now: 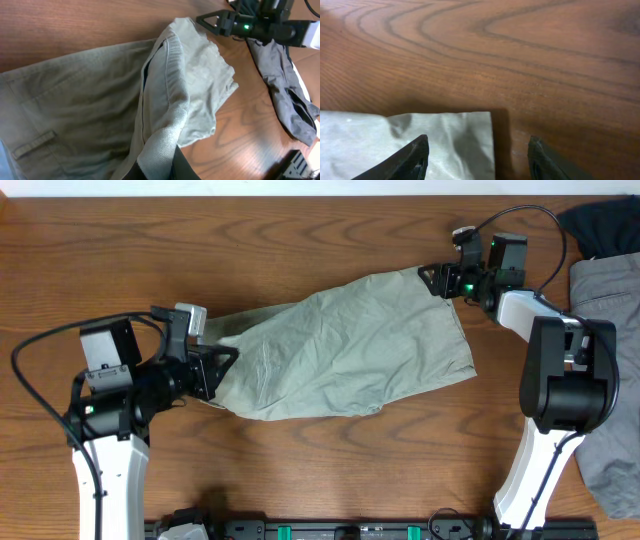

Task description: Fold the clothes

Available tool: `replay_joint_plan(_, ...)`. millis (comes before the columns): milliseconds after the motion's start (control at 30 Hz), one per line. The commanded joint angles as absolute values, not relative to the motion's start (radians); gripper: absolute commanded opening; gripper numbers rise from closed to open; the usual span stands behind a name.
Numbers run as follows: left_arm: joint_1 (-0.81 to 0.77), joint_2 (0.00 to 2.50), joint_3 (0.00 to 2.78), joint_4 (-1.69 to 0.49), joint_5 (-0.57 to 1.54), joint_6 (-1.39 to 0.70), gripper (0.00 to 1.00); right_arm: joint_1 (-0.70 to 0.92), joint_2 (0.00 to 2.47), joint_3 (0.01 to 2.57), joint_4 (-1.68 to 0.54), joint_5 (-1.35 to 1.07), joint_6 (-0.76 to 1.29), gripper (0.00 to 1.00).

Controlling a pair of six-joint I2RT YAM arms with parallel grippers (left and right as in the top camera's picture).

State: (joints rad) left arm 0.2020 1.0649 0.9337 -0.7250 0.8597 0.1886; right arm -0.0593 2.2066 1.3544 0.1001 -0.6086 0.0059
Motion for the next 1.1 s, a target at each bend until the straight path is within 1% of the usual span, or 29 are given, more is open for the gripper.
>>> replay_joint_plan(0, 0.207, 1.026, 0.938, -0.752, 0.883, 0.214, 0.06, -0.038, 2.232, 1.355, 0.105, -0.591, -0.006, 0.62)
replay_joint_plan(133, 0.207, 0.996, 0.938, -0.767, 0.882, 0.213, 0.06, -0.038, 2.257, 1.355, 0.107, -0.619, -0.006, 0.63)
replay_joint_plan(300, 0.206, 0.984, 0.938, -0.766, 0.882, 0.213, 0.06, -0.038, 2.291, 1.355, 0.114, -0.711, -0.023, 0.63)
replay_joint_plan(500, 0.206, 0.986, 0.938, -0.766, 0.882, 0.213, 0.06, -0.03, 2.316, 1.355, 0.116, -0.8, -0.078, 0.65)
replay_joint_plan(733, 0.206, 0.986, 0.938, -0.766, 0.882, 0.213, 0.06, -0.014, 2.318, 1.355, 0.116, -0.801, -0.107, 0.62)
replay_joint_plan(1000, 0.206, 0.986, 0.938, -0.767, 0.883, 0.212, 0.06, 0.025, 2.331, 1.355, 0.108, -0.797, -0.14, 0.62)
replay_joint_plan(1067, 0.206, 0.986, 0.938, -0.767, 0.883, 0.212, 0.06, 0.031, 2.335, 1.355, 0.104, -0.762, -0.138, 0.59)
